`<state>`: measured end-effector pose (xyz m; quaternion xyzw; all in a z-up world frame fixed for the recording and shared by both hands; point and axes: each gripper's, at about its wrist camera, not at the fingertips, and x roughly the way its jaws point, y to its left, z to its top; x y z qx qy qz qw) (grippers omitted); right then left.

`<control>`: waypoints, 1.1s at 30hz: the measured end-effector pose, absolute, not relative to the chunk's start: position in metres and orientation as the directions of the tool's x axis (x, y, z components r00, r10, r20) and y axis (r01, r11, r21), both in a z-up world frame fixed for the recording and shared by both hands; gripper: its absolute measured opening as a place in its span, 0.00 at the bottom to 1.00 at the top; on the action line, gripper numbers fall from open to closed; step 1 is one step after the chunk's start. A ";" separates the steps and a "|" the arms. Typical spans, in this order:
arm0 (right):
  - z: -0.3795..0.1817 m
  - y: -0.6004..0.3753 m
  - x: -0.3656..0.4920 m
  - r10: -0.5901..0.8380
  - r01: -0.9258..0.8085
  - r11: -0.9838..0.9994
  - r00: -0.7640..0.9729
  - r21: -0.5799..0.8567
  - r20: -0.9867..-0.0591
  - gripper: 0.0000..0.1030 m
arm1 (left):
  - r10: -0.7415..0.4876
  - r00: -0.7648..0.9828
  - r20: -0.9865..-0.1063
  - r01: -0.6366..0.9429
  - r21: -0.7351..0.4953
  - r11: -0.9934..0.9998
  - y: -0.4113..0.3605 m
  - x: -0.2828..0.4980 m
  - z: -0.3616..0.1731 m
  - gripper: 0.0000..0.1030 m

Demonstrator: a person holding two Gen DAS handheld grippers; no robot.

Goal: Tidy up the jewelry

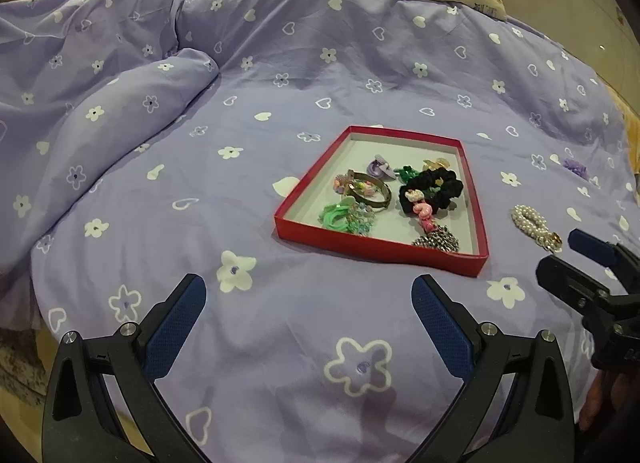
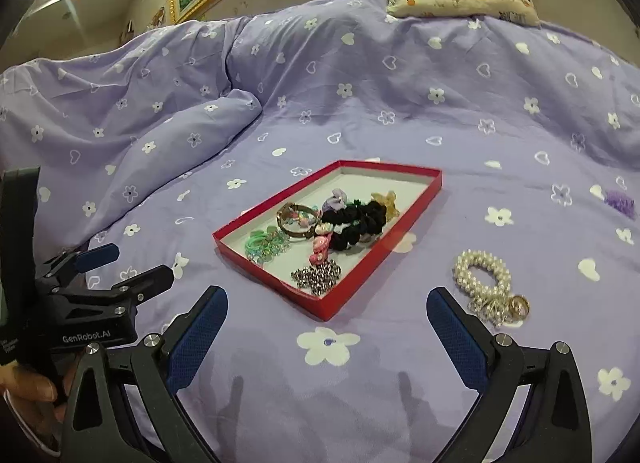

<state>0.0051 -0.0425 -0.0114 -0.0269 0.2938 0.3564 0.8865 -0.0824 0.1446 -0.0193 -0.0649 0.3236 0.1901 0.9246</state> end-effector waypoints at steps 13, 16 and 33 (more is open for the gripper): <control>-0.024 -0.047 0.009 0.618 -0.634 0.748 0.559 0.195 -0.553 0.98 | 0.300 0.727 -0.618 -0.383 -0.002 0.924 0.137 -0.086 -0.017 1.00; -0.025 -0.048 0.009 0.617 -0.632 0.750 0.563 0.194 -0.551 0.98 | 0.301 0.726 -0.618 -0.384 -0.001 0.923 0.137 -0.086 -0.017 1.00; -0.021 -0.047 0.005 0.619 -0.638 0.746 0.560 0.191 -0.551 0.98 | 0.287 0.721 -0.630 -0.380 -0.013 0.925 0.138 -0.085 -0.017 1.00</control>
